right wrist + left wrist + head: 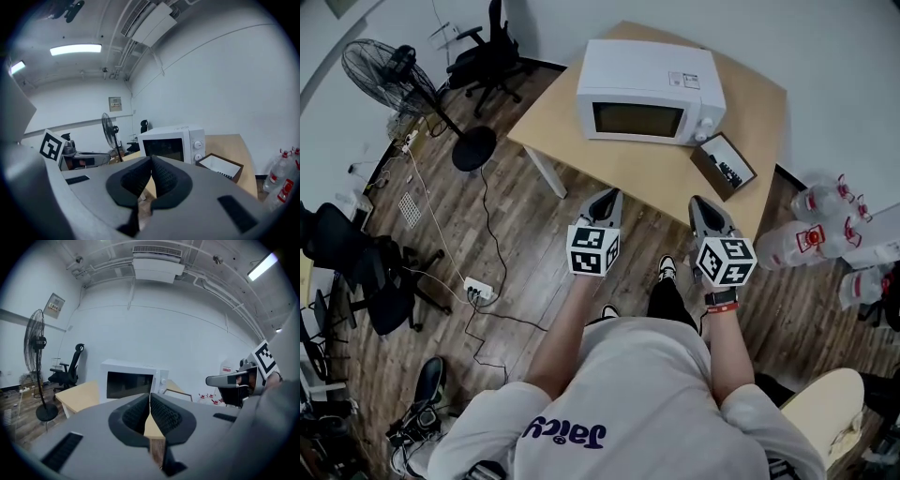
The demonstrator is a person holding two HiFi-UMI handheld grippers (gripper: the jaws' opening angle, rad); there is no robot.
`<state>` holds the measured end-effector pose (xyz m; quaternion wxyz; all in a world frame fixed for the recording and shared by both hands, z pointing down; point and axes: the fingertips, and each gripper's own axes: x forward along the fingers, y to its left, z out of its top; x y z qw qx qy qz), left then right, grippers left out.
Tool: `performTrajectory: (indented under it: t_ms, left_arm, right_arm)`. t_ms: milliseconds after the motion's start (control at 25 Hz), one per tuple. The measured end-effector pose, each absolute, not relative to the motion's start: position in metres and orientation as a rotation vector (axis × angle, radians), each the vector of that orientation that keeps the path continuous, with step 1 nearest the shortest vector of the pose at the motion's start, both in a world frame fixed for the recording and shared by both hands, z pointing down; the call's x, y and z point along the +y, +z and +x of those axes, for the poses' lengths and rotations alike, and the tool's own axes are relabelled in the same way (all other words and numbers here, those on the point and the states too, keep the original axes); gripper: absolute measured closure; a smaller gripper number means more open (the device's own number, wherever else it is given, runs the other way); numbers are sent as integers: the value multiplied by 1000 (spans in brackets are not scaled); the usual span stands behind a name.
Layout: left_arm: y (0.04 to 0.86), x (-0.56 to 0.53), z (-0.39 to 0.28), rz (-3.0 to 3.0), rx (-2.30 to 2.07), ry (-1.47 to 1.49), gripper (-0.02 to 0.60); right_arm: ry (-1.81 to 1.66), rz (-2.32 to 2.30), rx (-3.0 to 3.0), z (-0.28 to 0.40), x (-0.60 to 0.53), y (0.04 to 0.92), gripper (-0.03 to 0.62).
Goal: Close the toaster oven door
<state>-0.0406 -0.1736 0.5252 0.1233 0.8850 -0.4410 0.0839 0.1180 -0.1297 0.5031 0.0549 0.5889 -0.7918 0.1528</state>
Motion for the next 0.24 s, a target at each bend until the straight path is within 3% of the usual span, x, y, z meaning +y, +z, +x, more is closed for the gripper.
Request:
performTrajectory:
  t_ms: [240]
  left_arm:
    - [611, -177, -103, 2432, -1305, 415, 558]
  right_arm:
    - [325, 1440, -2353, 100, -135, 542, 580]
